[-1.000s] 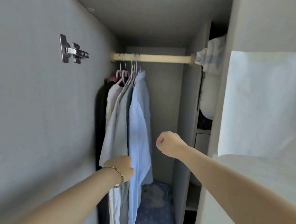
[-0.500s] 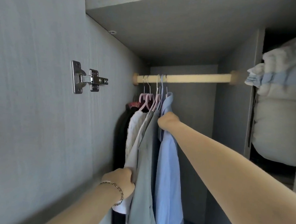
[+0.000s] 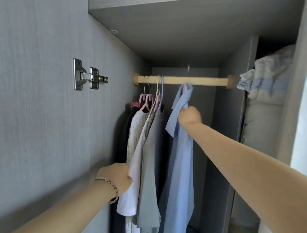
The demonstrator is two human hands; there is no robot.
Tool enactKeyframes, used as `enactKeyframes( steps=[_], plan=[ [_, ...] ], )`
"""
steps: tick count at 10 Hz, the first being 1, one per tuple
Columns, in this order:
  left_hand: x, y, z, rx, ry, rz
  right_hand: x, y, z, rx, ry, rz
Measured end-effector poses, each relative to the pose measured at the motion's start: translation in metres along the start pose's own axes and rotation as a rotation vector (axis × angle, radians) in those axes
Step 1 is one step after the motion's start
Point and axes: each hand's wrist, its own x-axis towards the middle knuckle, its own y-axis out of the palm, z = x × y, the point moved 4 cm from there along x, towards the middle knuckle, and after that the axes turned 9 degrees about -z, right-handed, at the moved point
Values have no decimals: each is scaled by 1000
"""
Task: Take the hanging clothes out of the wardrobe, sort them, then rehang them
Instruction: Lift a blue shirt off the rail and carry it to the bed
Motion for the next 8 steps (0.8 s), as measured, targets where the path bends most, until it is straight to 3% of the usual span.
enactKeyframes(
  steps=[1, 2, 4, 6, 8],
  plan=[
    [-8, -4, -12, 0, 19, -18, -11, -12, -6, -122, -101, 15],
    [-17, 4, -30, -24, 79, 19, -48, -39, -16, -43, -57, 21],
    [-46, 33, -76, -78, 255, 130, -138, -92, -55, -158, 33, 28],
    [-107, 83, -125, -115, 500, 265, -246, -155, -110, -380, 131, -68],
    [-229, 120, -185, -113, 813, 419, -399, -240, -155, -520, 306, -173]
  ],
)
